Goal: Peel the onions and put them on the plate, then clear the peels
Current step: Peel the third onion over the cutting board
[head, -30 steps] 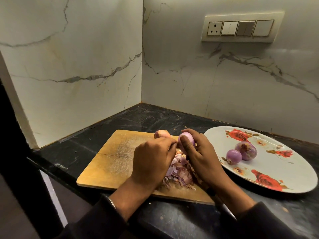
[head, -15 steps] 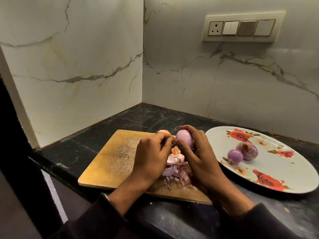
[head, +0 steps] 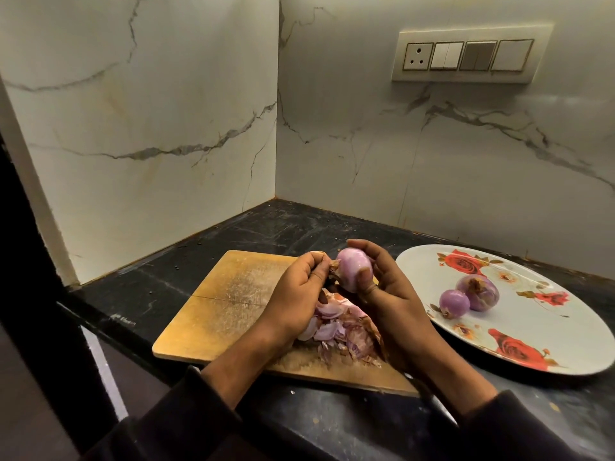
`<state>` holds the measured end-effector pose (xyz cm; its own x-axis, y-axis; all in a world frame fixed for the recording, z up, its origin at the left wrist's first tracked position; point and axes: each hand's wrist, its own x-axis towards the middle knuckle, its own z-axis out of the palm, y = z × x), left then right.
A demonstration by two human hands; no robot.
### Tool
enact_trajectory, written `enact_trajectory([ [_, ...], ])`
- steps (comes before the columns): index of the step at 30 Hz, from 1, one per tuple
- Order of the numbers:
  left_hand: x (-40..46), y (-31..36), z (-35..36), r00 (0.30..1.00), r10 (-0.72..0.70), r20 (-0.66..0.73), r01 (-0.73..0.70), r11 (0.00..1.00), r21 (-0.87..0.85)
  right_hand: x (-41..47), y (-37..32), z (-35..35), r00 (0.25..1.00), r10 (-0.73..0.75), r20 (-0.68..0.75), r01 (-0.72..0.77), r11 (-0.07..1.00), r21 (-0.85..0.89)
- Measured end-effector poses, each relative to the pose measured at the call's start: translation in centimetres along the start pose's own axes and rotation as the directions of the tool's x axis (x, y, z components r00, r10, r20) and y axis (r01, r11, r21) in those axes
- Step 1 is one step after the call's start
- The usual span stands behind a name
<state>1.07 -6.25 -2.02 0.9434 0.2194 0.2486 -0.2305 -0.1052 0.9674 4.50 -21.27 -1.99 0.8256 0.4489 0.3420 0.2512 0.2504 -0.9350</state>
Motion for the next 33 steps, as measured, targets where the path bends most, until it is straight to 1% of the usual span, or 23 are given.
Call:
enact_trajectory([
  [4, -0.1, 0.0, 0.0, 0.993, 0.108, -0.057, -0.101, 0.989, 0.107, 0.1, 0.2, -0.2, 0.998, -0.054, -0.036, 0.050, 0.994, -0.097],
  [9, -0.2, 0.0, -0.3, 0.975, 0.199, -0.100, -0.178, 0.966, 0.186, 0.2, 0.5, -0.4, 0.995, -0.102, -0.016, 0.097, 0.975, -0.202],
  [13, -0.1, 0.0, -0.4, 0.974, 0.193, -0.121, -0.173, 0.972, 0.162, 0.4, 1.0, -0.6, 0.991, -0.135, -0.016, 0.125, 0.947, -0.296],
  [19, 0.2, -0.3, -0.7, 0.972, 0.174, -0.157, -0.157, 0.980, 0.119, 0.1, 0.6, 0.1, 0.993, -0.119, -0.002, 0.114, 0.950, -0.292],
  [21, 0.3, -0.3, -0.7, 0.982, 0.122, -0.143, -0.116, 0.992, 0.051, -0.1, 0.4, 0.3, 0.995, -0.104, -0.001, 0.101, 0.967, -0.235],
  [24, 0.4, -0.1, -0.6, 0.995, 0.016, -0.097, -0.026, 0.994, -0.110, -0.3, 0.2, 0.6, 1.000, -0.024, -0.006, 0.024, 1.000, -0.004],
  [26, 0.5, -0.1, -0.4, 0.997, -0.035, -0.063, 0.021, 0.978, -0.207, -0.2, 0.0, 0.7, 0.999, 0.048, -0.003, -0.047, 0.984, 0.175],
  [28, 0.6, 0.0, -0.3, 0.997, -0.062, -0.042, 0.049, 0.966, -0.253, -0.1, -0.3, 0.8, 0.994, 0.107, 0.004, -0.103, 0.942, 0.320],
  [30, 0.6, 0.0, -0.3, 0.997, -0.079, -0.021, 0.071, 0.958, -0.278, 0.0, -0.5, 0.7, 0.989, 0.147, 0.023, -0.145, 0.911, 0.386],
  [33, 0.7, -0.1, -0.4, 0.995, -0.102, 0.009, 0.100, 0.948, -0.302, 0.3, -0.7, 0.4, 0.986, 0.158, 0.043, -0.162, 0.904, 0.395],
])
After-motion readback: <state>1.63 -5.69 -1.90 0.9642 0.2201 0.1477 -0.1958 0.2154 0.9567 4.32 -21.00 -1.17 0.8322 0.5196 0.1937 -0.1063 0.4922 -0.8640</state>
